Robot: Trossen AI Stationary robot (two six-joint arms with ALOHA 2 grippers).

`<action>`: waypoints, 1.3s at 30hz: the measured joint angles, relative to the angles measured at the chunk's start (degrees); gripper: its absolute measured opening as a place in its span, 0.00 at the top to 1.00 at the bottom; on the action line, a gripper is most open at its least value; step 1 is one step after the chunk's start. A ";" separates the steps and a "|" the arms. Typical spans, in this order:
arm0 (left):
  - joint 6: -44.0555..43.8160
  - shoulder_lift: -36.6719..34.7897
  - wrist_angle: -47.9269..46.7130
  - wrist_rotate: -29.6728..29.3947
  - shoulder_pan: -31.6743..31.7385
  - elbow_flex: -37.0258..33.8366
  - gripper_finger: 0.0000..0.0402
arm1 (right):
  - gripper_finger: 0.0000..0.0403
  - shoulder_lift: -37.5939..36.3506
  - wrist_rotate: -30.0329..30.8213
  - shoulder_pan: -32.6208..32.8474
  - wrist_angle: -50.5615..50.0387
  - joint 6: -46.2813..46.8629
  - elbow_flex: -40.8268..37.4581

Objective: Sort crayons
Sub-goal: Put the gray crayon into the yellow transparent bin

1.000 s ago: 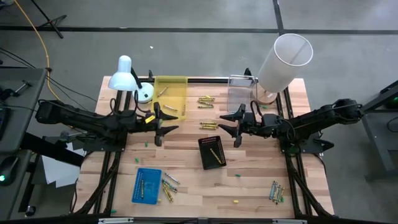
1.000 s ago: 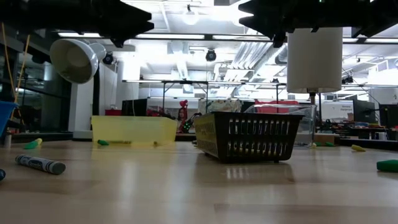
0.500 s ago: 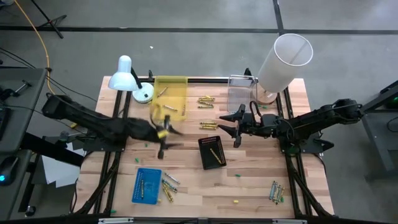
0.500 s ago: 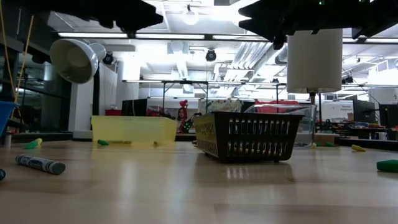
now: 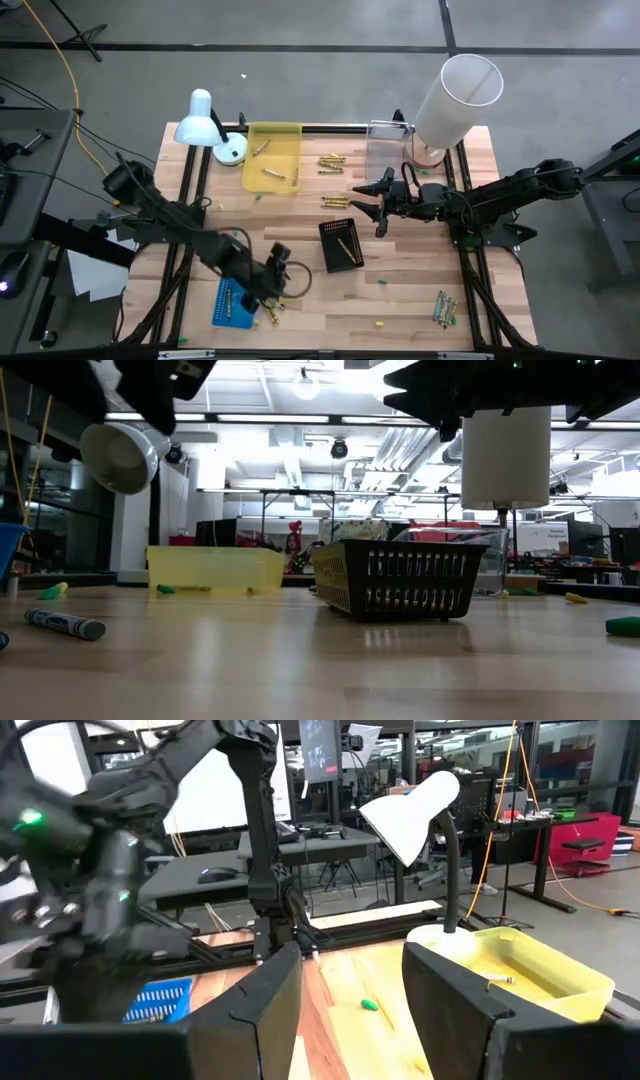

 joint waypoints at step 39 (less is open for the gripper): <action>-13.69 17.88 -9.57 9.63 4.27 3.89 0.61 | 0.58 0.02 -0.02 0.00 -0.39 1.29 0.00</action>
